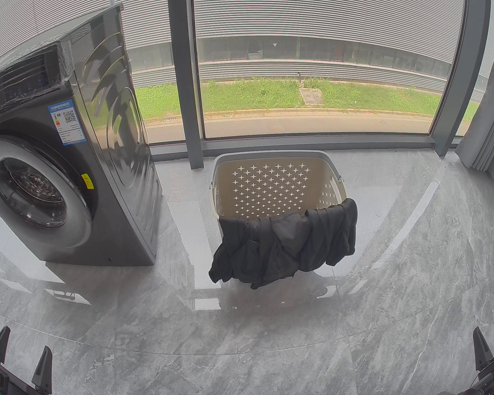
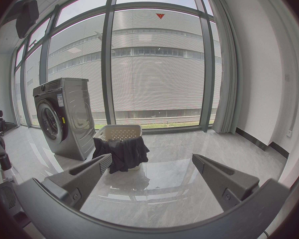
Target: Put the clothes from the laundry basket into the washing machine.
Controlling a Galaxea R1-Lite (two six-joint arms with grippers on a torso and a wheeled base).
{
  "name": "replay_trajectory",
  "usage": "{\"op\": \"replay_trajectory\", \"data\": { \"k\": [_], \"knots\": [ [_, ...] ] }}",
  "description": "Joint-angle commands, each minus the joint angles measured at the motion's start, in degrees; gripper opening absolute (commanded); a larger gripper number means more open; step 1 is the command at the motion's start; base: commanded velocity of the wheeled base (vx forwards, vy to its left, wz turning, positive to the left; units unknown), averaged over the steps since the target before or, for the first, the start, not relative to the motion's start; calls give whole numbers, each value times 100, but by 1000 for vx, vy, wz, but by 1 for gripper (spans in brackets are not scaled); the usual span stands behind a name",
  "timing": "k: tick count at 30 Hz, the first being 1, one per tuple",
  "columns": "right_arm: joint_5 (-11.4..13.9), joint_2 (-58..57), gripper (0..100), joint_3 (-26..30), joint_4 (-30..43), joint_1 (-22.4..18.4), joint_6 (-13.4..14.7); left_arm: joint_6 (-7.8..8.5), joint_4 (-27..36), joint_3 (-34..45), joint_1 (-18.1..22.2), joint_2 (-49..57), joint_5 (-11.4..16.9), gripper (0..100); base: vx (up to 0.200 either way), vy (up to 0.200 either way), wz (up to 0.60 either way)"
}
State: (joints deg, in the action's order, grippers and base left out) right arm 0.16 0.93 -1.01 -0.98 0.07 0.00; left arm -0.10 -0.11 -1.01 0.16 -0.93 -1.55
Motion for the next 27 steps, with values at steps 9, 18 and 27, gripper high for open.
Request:
{"op": "replay_trajectory", "data": {
  "k": [9,18,27],
  "knots": [
    [2,-93,100,101,1,1,0,1,-7,101,2,93,-3,100,0,-22,0],
    [2,-93,100,101,1,1,0,-8,2,101,2,93,-3,100,0,0,0],
    [2,-93,100,101,1,1,0,-17,2,101,2,93,-3,100,178,0,0]
  ]
}}
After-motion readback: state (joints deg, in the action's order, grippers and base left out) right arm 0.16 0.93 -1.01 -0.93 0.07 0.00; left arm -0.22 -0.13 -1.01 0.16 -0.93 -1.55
